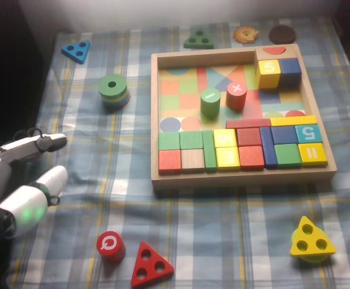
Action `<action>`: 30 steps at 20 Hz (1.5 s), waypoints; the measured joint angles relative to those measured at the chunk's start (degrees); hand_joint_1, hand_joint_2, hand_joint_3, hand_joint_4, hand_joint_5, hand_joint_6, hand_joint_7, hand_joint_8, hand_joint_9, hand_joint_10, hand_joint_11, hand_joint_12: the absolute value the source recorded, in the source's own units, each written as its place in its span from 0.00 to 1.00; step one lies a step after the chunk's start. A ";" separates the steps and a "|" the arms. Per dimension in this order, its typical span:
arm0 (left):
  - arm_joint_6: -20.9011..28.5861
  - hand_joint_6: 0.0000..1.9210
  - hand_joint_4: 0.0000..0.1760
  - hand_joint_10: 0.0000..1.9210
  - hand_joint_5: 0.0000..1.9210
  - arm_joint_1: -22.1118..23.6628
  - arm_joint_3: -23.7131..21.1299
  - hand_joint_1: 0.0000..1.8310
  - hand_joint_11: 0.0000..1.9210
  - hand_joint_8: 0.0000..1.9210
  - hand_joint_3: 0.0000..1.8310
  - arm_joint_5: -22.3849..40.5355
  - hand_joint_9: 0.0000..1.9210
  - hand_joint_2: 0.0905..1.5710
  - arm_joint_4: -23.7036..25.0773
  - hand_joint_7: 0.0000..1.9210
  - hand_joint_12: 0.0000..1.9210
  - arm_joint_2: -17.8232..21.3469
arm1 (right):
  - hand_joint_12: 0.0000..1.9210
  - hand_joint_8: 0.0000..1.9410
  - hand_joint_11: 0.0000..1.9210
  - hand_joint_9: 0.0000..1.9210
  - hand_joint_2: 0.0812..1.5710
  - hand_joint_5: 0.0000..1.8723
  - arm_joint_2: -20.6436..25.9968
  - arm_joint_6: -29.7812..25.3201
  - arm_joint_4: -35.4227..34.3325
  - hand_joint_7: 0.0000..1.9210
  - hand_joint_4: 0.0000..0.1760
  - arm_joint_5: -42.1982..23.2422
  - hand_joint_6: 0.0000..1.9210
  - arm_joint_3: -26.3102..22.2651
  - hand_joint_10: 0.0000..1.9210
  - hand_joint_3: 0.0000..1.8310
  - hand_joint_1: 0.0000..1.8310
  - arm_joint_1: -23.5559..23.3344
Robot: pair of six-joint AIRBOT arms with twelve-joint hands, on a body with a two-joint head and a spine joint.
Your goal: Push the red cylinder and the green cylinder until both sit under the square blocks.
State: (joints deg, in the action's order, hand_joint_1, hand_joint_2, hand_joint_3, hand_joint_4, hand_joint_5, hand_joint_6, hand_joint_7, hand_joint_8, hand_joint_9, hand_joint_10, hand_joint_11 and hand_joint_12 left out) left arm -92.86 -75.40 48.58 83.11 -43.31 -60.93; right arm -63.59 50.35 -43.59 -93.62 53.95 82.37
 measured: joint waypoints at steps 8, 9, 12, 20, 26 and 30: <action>0.17 0.00 0.44 0.00 0.32 0.44 -0.02 0.30 0.00 0.00 0.00 -0.42 0.24 0.86 1.29 0.25 0.44 1.38 | 0.15 0.00 0.00 0.06 0.80 0.20 0.35 -0.17 1.14 0.12 0.30 0.07 0.00 0.02 0.01 0.00 0.00 0.00; 0.17 0.00 0.42 0.00 0.31 0.61 -0.02 0.28 0.00 0.00 0.01 -0.35 0.25 0.88 1.92 0.25 0.46 2.21 | 0.07 0.00 0.00 0.05 0.80 0.19 0.68 -0.20 1.49 0.12 0.25 0.17 0.00 0.02 0.00 0.00 0.00 -0.02; 0.15 0.00 0.49 0.01 0.31 1.14 -0.02 0.29 0.00 0.00 0.00 0.11 0.27 0.88 3.48 0.25 0.53 4.57 | 0.03 0.00 0.02 0.05 0.81 0.19 2.80 -0.55 5.22 0.12 0.22 2.54 0.00 0.63 0.00 0.00 0.00 -1.42; -2.99 0.00 0.31 0.00 0.35 3.56 -0.76 0.36 0.00 0.00 0.00 -3.15 0.27 0.84 6.03 0.28 0.62 8.02 | 0.00 0.00 0.00 0.04 0.80 0.19 8.59 -11.74 27.69 0.12 0.01 19.54 0.00 10.08 0.00 0.00 0.05 -13.60; -3.56 0.00 0.16 0.00 0.34 3.56 -0.83 0.38 0.00 0.00 0.00 -4.63 0.27 0.84 6.25 0.28 0.50 8.35 | 0.00 0.00 0.00 0.00 0.77 0.17 7.10 -20.46 51.08 0.08 0.54 39.52 0.00 19.71 0.00 0.00 0.00 -28.37; -3.67 0.00 0.37 0.00 0.34 3.63 -0.72 0.37 0.00 0.00 0.00 -5.57 0.25 0.84 6.60 0.26 0.42 8.35 | 0.00 0.00 0.00 0.00 0.82 0.15 -0.15 -32.37 67.10 0.06 0.08 49.72 0.00 28.50 0.00 0.01 0.00 -35.47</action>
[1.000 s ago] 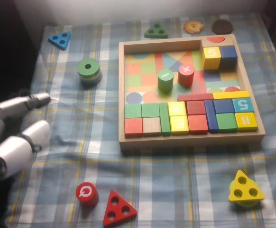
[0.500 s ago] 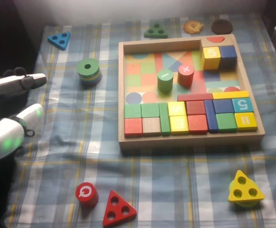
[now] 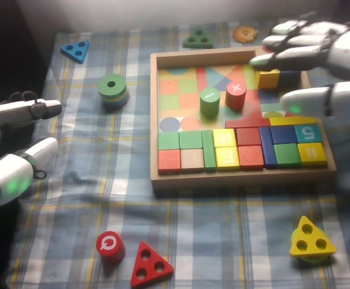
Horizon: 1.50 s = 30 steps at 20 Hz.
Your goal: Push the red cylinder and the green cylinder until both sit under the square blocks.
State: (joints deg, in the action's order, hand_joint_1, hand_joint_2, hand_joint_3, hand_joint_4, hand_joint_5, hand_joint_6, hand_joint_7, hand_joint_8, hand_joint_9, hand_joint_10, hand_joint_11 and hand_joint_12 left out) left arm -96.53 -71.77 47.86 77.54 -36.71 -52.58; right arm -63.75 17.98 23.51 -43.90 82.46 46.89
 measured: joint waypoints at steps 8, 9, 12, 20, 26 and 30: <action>-0.02 0.00 0.37 0.00 0.35 0.00 0.24 0.37 0.00 0.00 0.00 -0.74 0.23 0.83 -0.13 0.25 0.34 -0.31 | 0.00 0.00 0.00 0.00 0.77 0.13 -5.75 -2.82 8.41 0.02 0.21 5.70 0.00 5.20 0.00 0.00 0.00 -3.19; -0.04 0.00 0.31 0.00 0.34 0.00 0.24 0.32 0.00 0.00 0.01 -0.85 0.23 0.85 -0.15 0.25 0.36 -0.68 | 0.00 0.00 0.00 0.00 0.76 0.14 -5.81 -2.86 8.74 0.02 0.42 5.92 0.00 5.42 0.00 0.00 0.00 -3.19; -0.02 0.00 0.38 0.00 0.34 0.00 0.24 0.35 0.00 0.00 0.00 -1.22 0.22 0.84 0.04 0.25 0.34 -0.79 | 0.00 0.00 0.00 0.00 0.75 0.14 -6.03 -2.93 9.38 0.02 0.45 6.32 0.00 5.53 0.00 0.00 0.00 -3.52; -0.04 0.00 0.23 0.00 0.36 0.00 0.24 0.38 0.00 0.00 0.00 -1.27 0.23 0.82 -0.15 0.26 0.35 -0.79 | 0.00 0.00 0.00 0.00 0.63 0.23 -6.14 -7.76 15.56 0.00 0.34 6.51 0.01 5.53 0.00 0.00 0.00 -3.91; -0.04 0.00 0.29 0.00 0.37 0.00 0.24 0.37 0.00 0.00 0.00 -1.40 0.24 0.82 -0.20 0.26 0.37 -0.83 | 0.00 0.00 0.00 0.00 0.62 0.24 -2.84 -7.93 18.71 0.00 0.41 7.87 0.01 1.84 0.00 0.00 0.00 -4.02; -0.04 0.00 0.36 0.00 0.37 0.00 0.24 0.35 0.00 0.00 0.00 -1.38 0.23 0.82 -0.55 0.26 0.35 -0.85 | 0.00 0.00 0.00 0.00 0.62 0.24 0.98 -7.93 19.67 0.01 0.48 9.27 0.00 -1.57 0.00 0.00 0.00 -4.02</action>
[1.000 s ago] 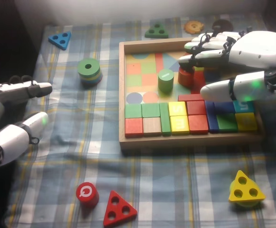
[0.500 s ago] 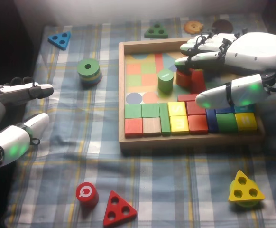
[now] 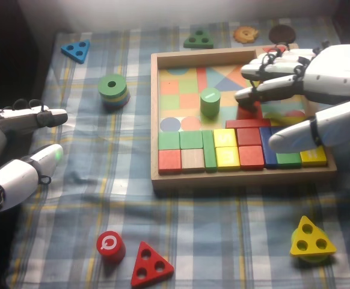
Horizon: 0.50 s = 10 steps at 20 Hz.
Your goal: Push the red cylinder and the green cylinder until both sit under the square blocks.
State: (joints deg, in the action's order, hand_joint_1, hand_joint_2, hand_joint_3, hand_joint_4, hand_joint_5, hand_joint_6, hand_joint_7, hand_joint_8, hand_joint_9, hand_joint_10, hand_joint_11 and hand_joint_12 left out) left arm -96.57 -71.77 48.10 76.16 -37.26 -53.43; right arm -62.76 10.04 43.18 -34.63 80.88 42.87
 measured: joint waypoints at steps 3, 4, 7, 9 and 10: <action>0.02 0.00 0.33 0.00 0.36 -0.02 0.00 0.33 0.00 0.00 0.00 0.00 0.23 0.83 -0.02 0.25 0.36 0.00 | 0.00 0.00 0.00 0.00 0.61 0.22 1.11 0.46 0.00 0.01 0.84 0.74 0.00 -1.33 0.00 0.00 0.00 0.00; 0.00 0.00 0.44 0.00 0.36 0.00 0.00 0.33 0.00 0.00 0.00 0.00 0.22 0.83 -0.07 0.24 0.33 0.00 | 0.00 0.00 0.00 0.00 0.61 0.22 1.75 0.81 0.00 0.01 0.83 1.38 0.00 -2.05 0.00 0.00 0.00 0.00; 0.02 0.00 0.35 0.00 0.36 0.00 0.00 0.35 0.00 0.00 0.00 -0.02 0.23 0.83 -0.22 0.24 0.33 0.00 | 0.00 0.00 0.00 0.00 0.62 0.21 3.58 1.86 0.11 0.00 0.72 2.27 0.00 -3.65 0.00 0.00 0.00 0.00; 0.00 0.00 0.52 0.00 0.35 0.00 0.00 0.32 0.00 0.00 0.00 0.07 0.23 0.82 -0.26 0.25 0.35 -0.04 | 0.00 0.00 0.00 0.00 0.59 0.23 5.44 4.31 -0.68 0.01 0.76 3.61 0.01 -5.42 0.00 0.00 0.00 0.02; 0.02 0.00 0.52 0.00 0.35 0.00 -0.02 0.33 0.00 0.00 0.00 0.00 0.23 0.82 -0.48 0.25 0.36 -0.04 | 0.00 0.00 0.00 0.00 0.59 0.23 6.03 5.33 -1.73 0.01 0.81 3.96 0.00 -5.86 0.00 0.00 0.00 0.24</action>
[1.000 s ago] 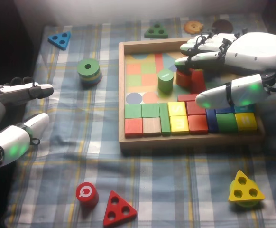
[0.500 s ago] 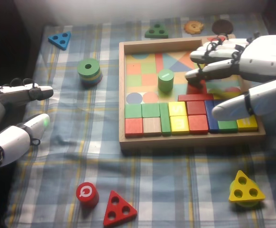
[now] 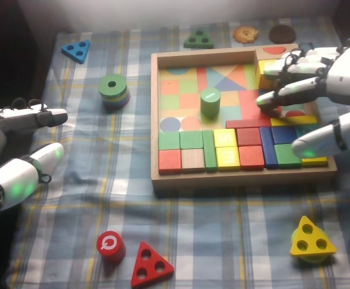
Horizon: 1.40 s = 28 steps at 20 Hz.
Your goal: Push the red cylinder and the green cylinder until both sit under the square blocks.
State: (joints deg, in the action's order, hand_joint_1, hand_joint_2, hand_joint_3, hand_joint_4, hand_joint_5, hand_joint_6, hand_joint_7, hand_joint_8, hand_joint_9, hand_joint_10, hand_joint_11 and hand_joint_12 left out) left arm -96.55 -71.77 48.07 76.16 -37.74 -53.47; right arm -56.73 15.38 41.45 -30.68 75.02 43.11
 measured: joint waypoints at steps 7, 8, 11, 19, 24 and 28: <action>0.00 0.00 0.46 0.00 0.36 -0.02 0.00 0.34 0.00 0.00 0.00 0.00 0.23 0.82 -0.31 0.26 0.36 -0.13 | 0.00 0.00 0.00 0.00 0.59 0.20 1.75 3.43 -6.23 0.00 1.00 0.17 0.00 -0.79 0.00 0.00 0.00 2.86; 0.00 0.00 0.45 0.00 0.37 -0.02 0.00 0.35 0.00 0.00 0.00 -0.07 0.24 0.82 -0.39 0.26 0.37 -0.13 | 0.00 0.00 0.00 0.00 0.58 0.20 1.99 3.65 -6.62 0.00 0.98 0.17 0.00 -0.83 0.00 0.00 0.00 2.95; 0.00 0.00 0.33 0.00 0.37 -0.02 -0.04 0.34 0.00 0.00 0.00 -0.24 0.24 0.83 -0.42 0.26 0.39 -0.13 | 0.00 0.00 0.00 0.00 0.58 0.20 2.91 4.98 -9.03 0.00 0.97 0.28 0.00 -1.75 0.00 0.00 0.00 4.31; -0.02 0.00 0.45 0.00 0.35 -0.31 -0.11 0.31 0.00 0.00 0.00 -0.50 0.23 0.83 -0.68 0.25 0.34 -0.31 | 0.00 0.00 0.00 0.00 0.57 0.20 5.09 6.21 -12.37 0.00 1.00 0.33 0.00 -3.45 0.00 0.00 0.00 6.12; -0.04 0.00 0.47 0.00 0.36 -0.31 -0.11 0.33 0.00 0.00 0.00 -0.55 0.23 0.83 -0.72 0.25 0.35 -0.35 | 0.00 0.00 0.00 0.00 0.56 0.21 5.84 8.37 -15.15 0.00 0.99 0.22 0.00 -4.26 0.00 0.00 0.00 7.10; -0.02 0.00 0.52 0.00 0.35 -0.31 -0.11 0.34 0.00 0.00 0.00 -0.61 0.23 0.83 -0.87 0.25 0.33 -0.35 | 0.00 0.00 0.00 0.00 0.56 0.20 7.91 19.93 -22.49 0.00 1.00 0.74 0.00 -7.45 0.00 0.00 0.00 7.23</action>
State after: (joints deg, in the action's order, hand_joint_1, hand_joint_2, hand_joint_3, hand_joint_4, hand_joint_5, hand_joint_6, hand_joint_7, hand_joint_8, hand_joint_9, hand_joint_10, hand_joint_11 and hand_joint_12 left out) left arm -96.57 -72.07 47.97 75.55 -38.61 -53.82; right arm -48.82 35.31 18.96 -29.93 67.57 50.35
